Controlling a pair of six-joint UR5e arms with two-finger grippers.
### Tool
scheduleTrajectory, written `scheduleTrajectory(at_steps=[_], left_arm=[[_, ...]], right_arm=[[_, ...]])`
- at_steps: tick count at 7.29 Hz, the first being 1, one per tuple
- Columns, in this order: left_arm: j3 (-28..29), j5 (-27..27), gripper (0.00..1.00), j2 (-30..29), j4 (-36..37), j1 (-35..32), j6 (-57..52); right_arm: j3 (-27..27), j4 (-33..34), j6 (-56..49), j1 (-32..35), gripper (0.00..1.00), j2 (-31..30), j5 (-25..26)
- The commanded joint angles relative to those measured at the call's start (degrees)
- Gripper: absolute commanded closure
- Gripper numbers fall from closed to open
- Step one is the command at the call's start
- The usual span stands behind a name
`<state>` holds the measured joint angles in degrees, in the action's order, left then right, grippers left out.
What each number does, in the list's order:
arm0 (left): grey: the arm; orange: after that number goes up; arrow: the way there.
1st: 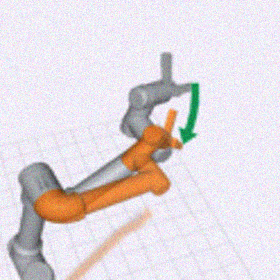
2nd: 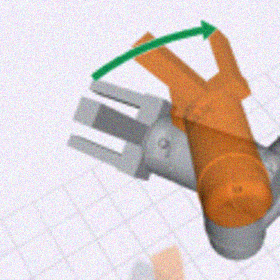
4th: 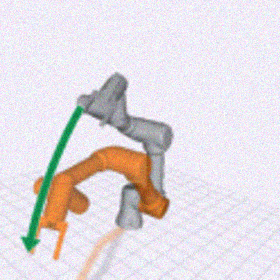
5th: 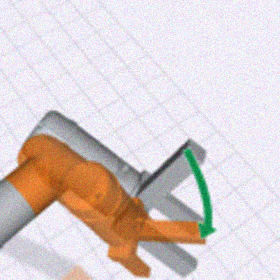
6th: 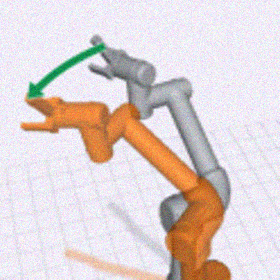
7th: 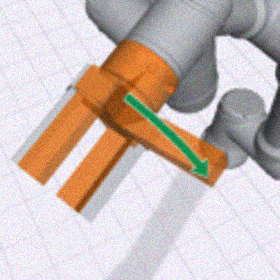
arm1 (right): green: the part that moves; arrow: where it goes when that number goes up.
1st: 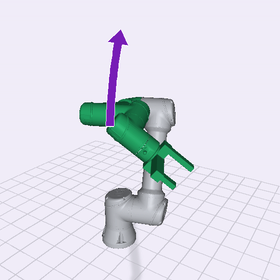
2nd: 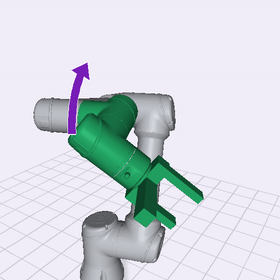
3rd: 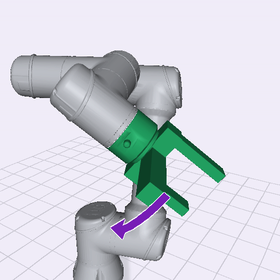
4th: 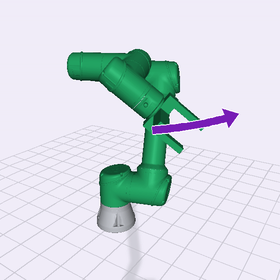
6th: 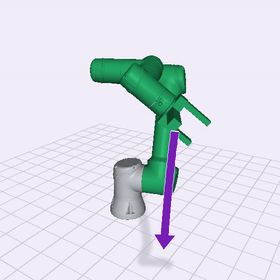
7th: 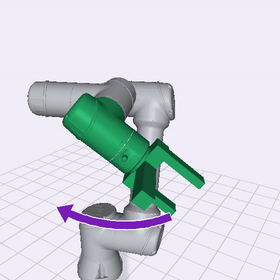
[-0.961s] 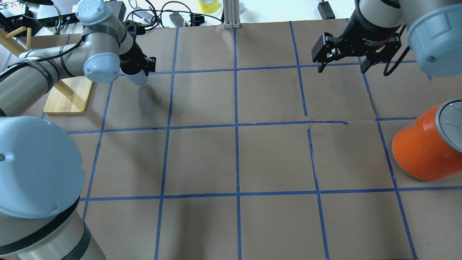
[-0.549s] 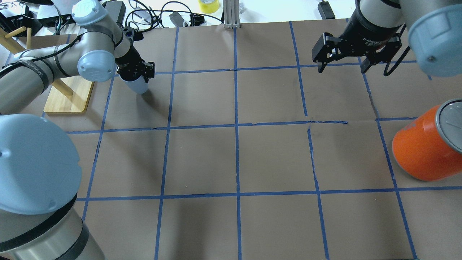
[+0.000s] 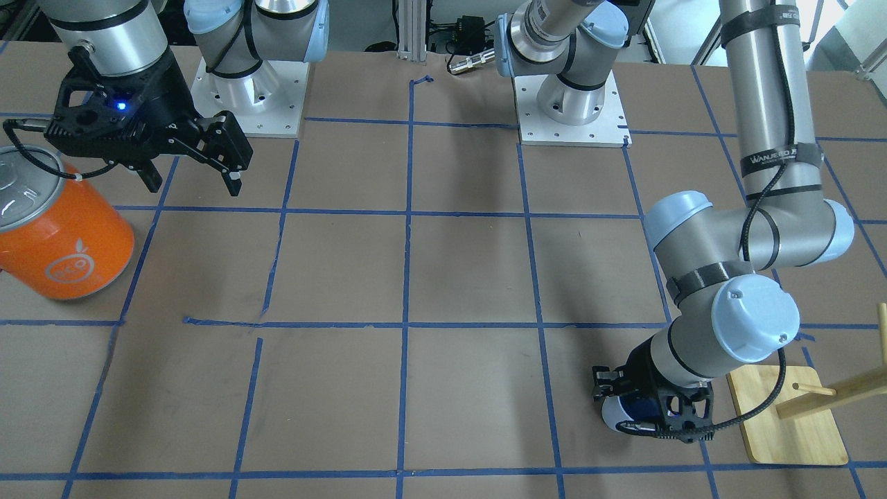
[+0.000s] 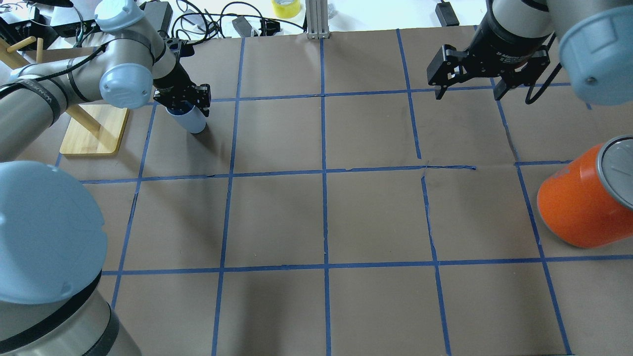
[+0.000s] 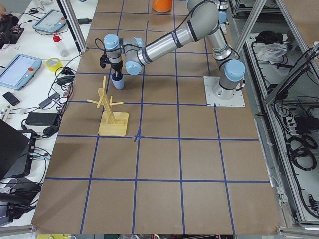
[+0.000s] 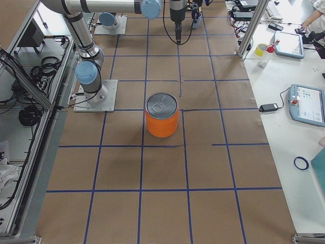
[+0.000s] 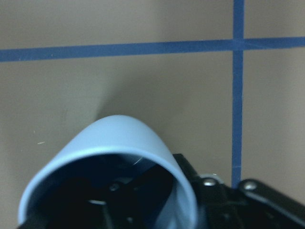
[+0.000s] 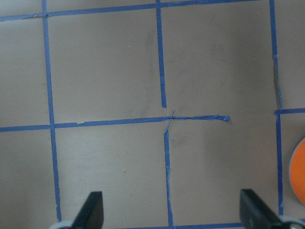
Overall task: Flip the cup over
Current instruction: 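Lower the cup upright beside the wooden board and open the left gripper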
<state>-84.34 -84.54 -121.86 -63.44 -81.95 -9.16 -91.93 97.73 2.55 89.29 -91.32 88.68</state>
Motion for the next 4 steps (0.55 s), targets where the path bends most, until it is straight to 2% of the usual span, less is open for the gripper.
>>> scheduleTrajectory(at_steps=[1,2,4], left_arm=[[1.6,-0.2,0.00,5.8,-6.8,-0.3,1.9],[2.0,-0.5,0.00,9.2,-12.1,-0.8,7.6],[3.0,-5.0,0.00,18.6,-21.6,-0.8,9.1]], right_arm=[[0.0,0.0,0.0,0.0,0.00,0.0,0.0],[0.0,0.0,0.0,0.0,0.00,0.0,0.0],[0.0,0.1,0.0,0.0,0.00,0.0,0.0]])
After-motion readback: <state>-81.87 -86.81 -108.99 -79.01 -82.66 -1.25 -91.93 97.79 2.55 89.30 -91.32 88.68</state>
